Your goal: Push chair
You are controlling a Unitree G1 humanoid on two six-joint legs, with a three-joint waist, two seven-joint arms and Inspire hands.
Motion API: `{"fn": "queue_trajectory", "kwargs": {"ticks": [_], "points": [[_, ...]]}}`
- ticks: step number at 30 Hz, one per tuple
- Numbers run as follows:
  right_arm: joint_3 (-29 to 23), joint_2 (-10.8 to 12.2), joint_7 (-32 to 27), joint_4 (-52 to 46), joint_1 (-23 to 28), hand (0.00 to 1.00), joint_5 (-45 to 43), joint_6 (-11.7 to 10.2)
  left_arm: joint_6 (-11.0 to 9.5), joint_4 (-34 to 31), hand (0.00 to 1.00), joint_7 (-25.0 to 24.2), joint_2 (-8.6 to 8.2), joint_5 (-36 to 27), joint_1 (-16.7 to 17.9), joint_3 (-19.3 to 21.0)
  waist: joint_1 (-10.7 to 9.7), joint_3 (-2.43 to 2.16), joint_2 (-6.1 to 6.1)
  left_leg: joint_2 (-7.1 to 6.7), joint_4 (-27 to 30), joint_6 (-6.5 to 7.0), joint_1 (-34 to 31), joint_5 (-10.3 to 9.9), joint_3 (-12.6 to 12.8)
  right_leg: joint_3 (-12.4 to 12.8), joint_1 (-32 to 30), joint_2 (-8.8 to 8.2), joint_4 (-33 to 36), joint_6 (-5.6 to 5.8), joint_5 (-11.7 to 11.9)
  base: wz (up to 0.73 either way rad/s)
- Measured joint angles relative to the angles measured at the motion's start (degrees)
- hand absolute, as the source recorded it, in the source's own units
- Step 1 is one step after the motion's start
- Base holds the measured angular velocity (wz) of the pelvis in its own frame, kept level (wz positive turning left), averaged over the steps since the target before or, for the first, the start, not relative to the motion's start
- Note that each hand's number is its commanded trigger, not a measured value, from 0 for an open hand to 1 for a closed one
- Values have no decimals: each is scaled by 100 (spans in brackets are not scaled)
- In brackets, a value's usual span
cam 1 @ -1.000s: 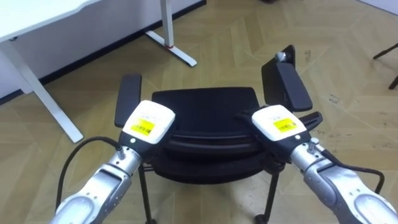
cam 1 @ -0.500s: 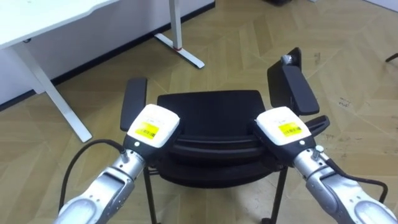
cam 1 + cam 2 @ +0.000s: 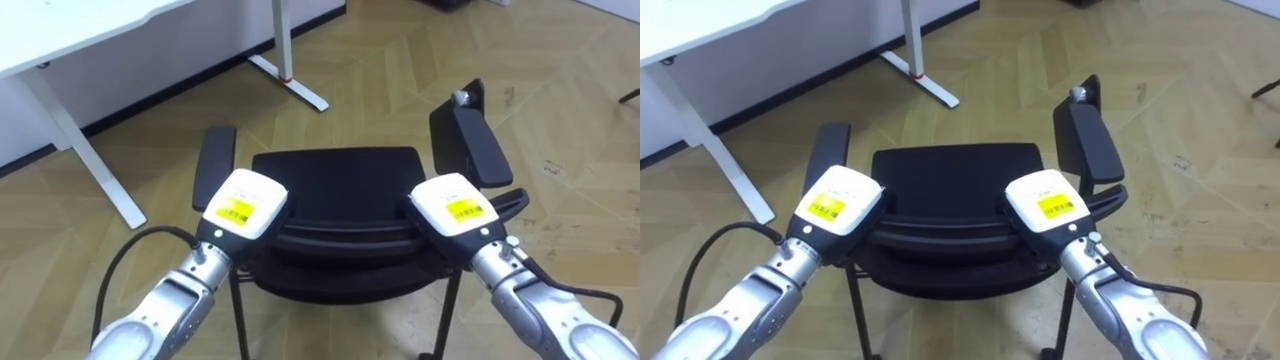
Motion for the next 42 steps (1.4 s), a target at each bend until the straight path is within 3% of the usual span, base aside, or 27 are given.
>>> {"fn": "queue_trajectory", "kwargs": {"ticks": [6,13,16,19,22,23,27,29,31,33,35,36,38,42], "points": [[-14,68,-24,78,0,100,-8,-20,-16,2,100,-23,-3,62,-1,41,29,15,-32,28,53,-17,-17,-13,-7,-24,2,28,6,-3,0,0],[-49,169,-213,202,82,100,-66,-132,-94,70,100,-79,-2,110,-18,110,117,-2,35,313,703,-175,-317,-261,-207,-171,75,303,49,-191,-74,10],[-50,200,-272,227,122,100,-122,-171,-108,132,100,-28,-2,120,-22,109,96,26,22,416,1199,-217,-523,-298,-204,-277,57,365,273,-280,-313,26],[-57,195,-332,229,186,100,-144,-236,-128,240,100,40,-7,95,11,98,42,20,36,519,1663,-214,-739,-295,-128,-453,-4,370,652,-364,-564,29],[-55,190,-361,184,189,100,-215,-267,-123,241,100,126,0,47,24,101,18,-9,77,607,1666,-215,-822,-294,-65,-496,-152,381,868,-456,-671,13],[-51,183,-380,167,184,100,-228,-264,-123,242,100,142,6,6,36,100,43,6,53,614,1595,-210,-810,-290,-3,-483,-210,371,949,-482,-687,0],[-48,129,-575,151,196,100,-350,-321,-131,217,100,268,8,-3,106,125,75,-19,92,575,1280,-218,-787,-285,49,-422,-320,336,975,-485,-694,-7],[-49,124,-659,152,209,100,-378,-324,-135,183,100,284,19,2,110,133,96,-21,45,485,1045,-265,-673,-256,68,-383,-341,259,994,-459,-707,-9],[-90,120,-801,144,274,100,-478,-337,-186,150,100,266,20,9,118,146,110,-38,11,368,968,-228,-598,-257,196,-378,-395,90,1058,-376,-748,-11],[-111,117,-887,139,279,100,-506,-349,-232,135,100,242,15,4,110,196,94,-46,13,274,936,-140,-562,-291,356,-366,-404,-62,1183,-301,-788,-11],[-123,60,-973,166,258,100,-502,-377,-313,161,100,238,-7,7,36,216,84,-63,-12,87,916,27,-494,-415,474,-363,-654,-357,1905,-145,-876,-7],[-123,42,-980,176,249,100,-493,-380,-341,191,100,227,-15,6,-1,215,72,-61,-8,53,957,52,-494,-459,479,-381,-785,-437,2219,-131,-869,0],[-119,23,-1071,285,235,100,-491,-415,-434,317,100,216,-59,6,-80,215,41,-53,-1,-77,1100,187,-426,-652,500,-405,-1190,-762,3277,47,-684,0],[-78,31,-1139,321,261,100,-508,-455,-510,341,100,227,-13,4,-67,235,32,7,135,-78,1269,362,-346,-898,466,-391,-1535,-966,4102,5,-81,1]]}}
